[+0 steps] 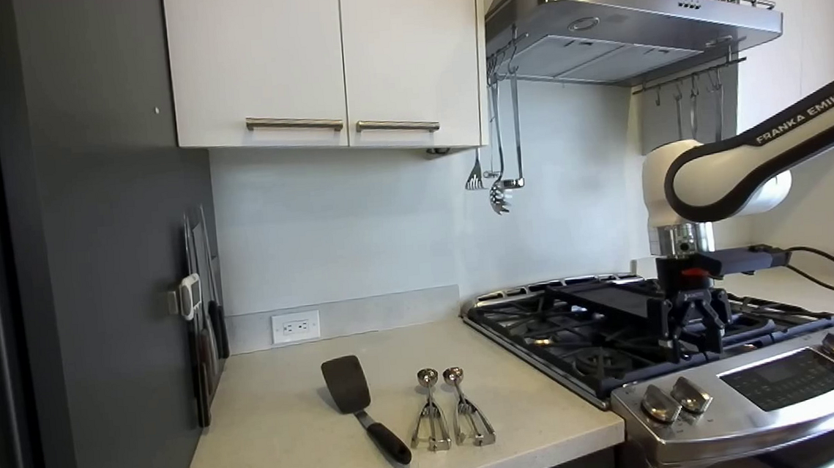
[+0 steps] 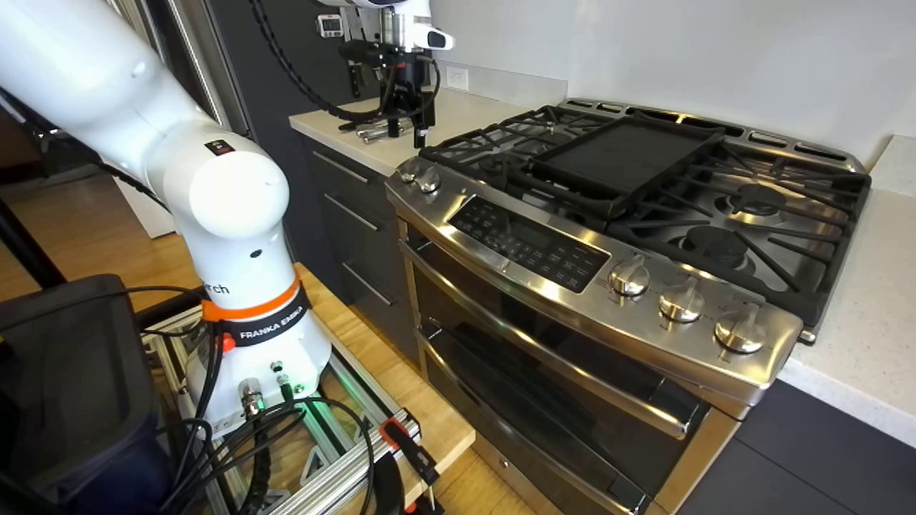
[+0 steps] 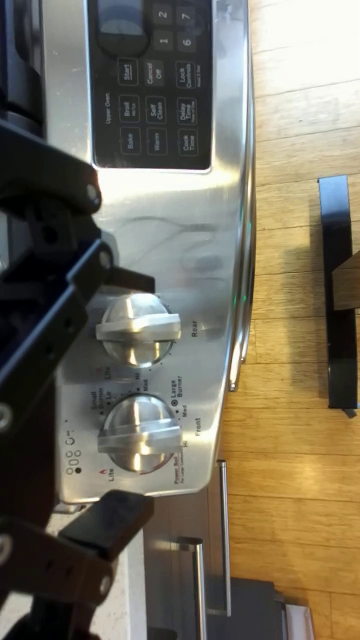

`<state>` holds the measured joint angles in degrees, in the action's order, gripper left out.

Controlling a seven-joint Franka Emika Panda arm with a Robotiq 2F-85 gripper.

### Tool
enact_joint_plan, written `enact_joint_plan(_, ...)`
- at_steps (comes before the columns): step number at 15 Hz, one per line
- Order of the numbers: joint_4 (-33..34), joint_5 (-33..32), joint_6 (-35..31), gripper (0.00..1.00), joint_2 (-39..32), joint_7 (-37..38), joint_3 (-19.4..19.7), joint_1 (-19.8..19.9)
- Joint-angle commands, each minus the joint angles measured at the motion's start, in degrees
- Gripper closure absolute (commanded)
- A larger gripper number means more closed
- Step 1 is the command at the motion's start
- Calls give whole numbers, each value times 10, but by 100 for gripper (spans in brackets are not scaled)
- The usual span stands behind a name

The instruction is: Turn on the lights above the stove

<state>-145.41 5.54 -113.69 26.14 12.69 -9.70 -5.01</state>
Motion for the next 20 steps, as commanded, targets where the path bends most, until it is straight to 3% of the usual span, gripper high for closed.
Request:
enact_joint_plan(1, -18, 2, -1, 0, 104, -4, 27, 6)
enact_joint_plan(6, -2, -16, 8, 0, 247, -8, 66, 47)
enact_joint_plan(11, 43, -28, -26, 0, 335, -14, 89, 90)
enact_joint_plan(16, 74, -38, -125, 0, 383, -11, 102, 128)
enact_joint_plan(17, 74, -26, -97, 0, 368, -9, 93, 116)
enact_joint_plan(20, 77, -26, -101, 0, 373, -9, 93, 119)
